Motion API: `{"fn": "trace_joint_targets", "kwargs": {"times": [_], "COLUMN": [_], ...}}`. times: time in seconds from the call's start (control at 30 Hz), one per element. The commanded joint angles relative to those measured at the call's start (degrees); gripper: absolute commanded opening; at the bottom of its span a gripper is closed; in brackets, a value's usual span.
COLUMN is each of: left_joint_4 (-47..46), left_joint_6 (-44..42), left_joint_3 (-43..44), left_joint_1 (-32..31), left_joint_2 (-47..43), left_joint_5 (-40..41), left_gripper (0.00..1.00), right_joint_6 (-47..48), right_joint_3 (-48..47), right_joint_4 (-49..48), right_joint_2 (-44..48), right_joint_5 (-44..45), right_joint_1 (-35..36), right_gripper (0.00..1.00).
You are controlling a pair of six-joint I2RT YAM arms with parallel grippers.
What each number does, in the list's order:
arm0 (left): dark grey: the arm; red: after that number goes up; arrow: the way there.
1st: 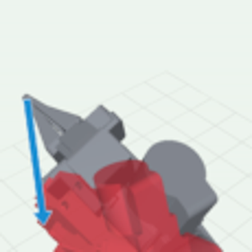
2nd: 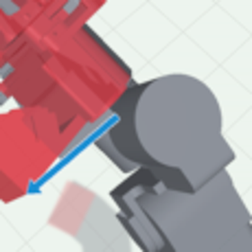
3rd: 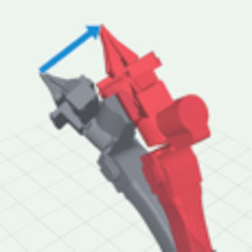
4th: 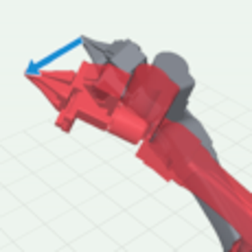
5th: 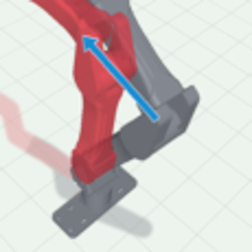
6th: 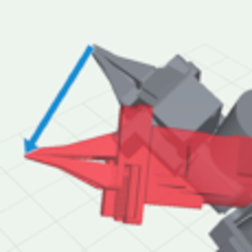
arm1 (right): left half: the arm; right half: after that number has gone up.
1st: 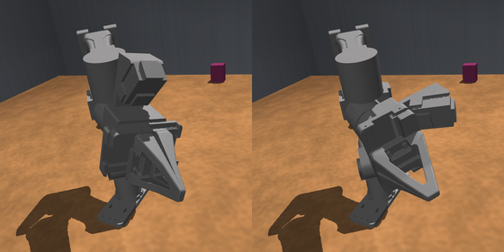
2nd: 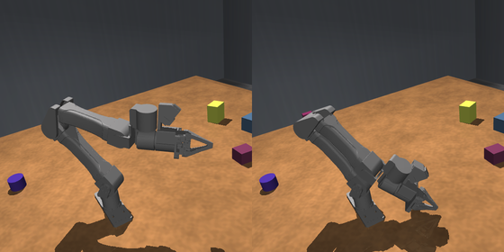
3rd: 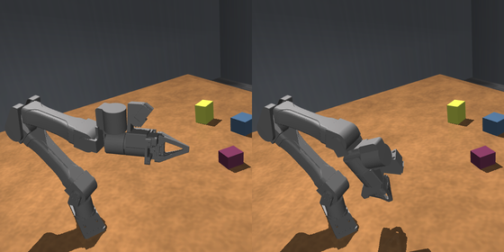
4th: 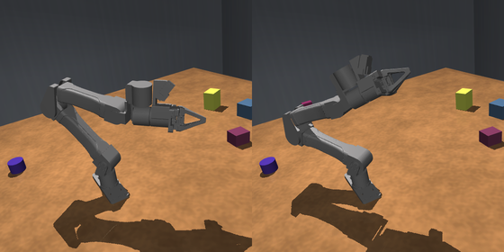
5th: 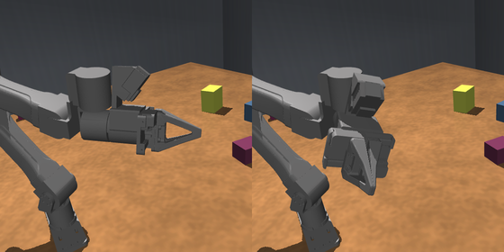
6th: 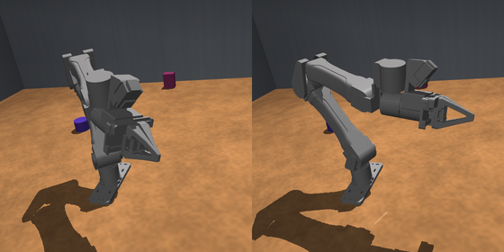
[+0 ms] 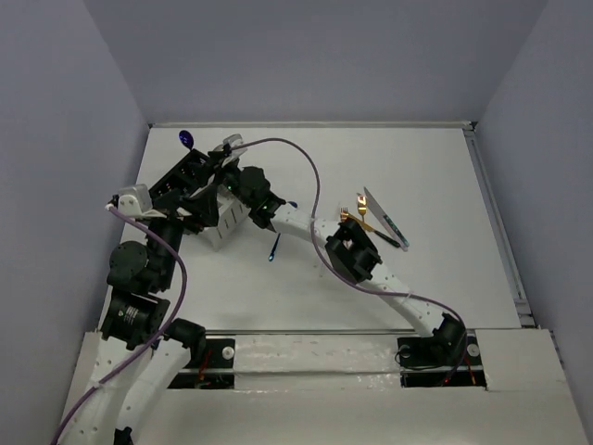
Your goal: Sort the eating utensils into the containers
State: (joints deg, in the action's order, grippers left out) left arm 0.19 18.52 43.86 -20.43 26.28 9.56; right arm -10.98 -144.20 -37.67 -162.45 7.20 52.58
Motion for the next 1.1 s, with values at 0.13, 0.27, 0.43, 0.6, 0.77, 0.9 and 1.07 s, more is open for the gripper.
{"fn": "trace_joint_targets", "kwargs": {"times": [0.13, 0.27, 0.43, 0.6, 0.77, 0.9, 1.07], "left_joint_4": [-2.82, -3.17, -1.78, -0.36, -5.1, -7.48, -6.78], "left_joint_6": [-0.24, -0.16, 1.95, 5.37, 10.29, 11.8, 8.74], "left_joint_3": [1.06, 1.14, 2.54, 5.53, 2.83, 0.62, 4.11], "left_joint_1": [1.0, 1.0, 1.0, 1.0, 1.0, -6.8, -14.45], "left_joint_2": [-0.79, 0.34, 3.24, 8.69, 19.14, 27.05, 40.21], "left_joint_5": [1.33, 1.42, -2.69, -7.88, -25.1, -18.82, -2.74], "left_gripper": [0.99, 0.98, 0.92, 0.85, 0.76, 0.73, 0.7], "right_joint_6": [0.35, -0.62, -1.93, -8.68, -16.09, -16.61, -16.0], "right_joint_3": [6.29, 17.34, 35.61, 63.47, 83.45, 91.52, 101.82], "right_joint_4": [0.06, -1.71, -1.35, 3.28, 22.32, 34.64, 43.63], "right_joint_2": [14.34, 23.9, 38.58, 59.41, 82.0, 94.14, 110.9], "right_joint_5": [-5.35, -6.67, -4.31, 3.5, 6.94, 11.07, 12.05], "right_joint_1": [0.25, 0.25, -1.77, -7.12, -11.71, -13.02, -14.7], "right_gripper": [0.84, 0.91, 0.89, 0.76, 0.65, 0.64, 0.65]}}
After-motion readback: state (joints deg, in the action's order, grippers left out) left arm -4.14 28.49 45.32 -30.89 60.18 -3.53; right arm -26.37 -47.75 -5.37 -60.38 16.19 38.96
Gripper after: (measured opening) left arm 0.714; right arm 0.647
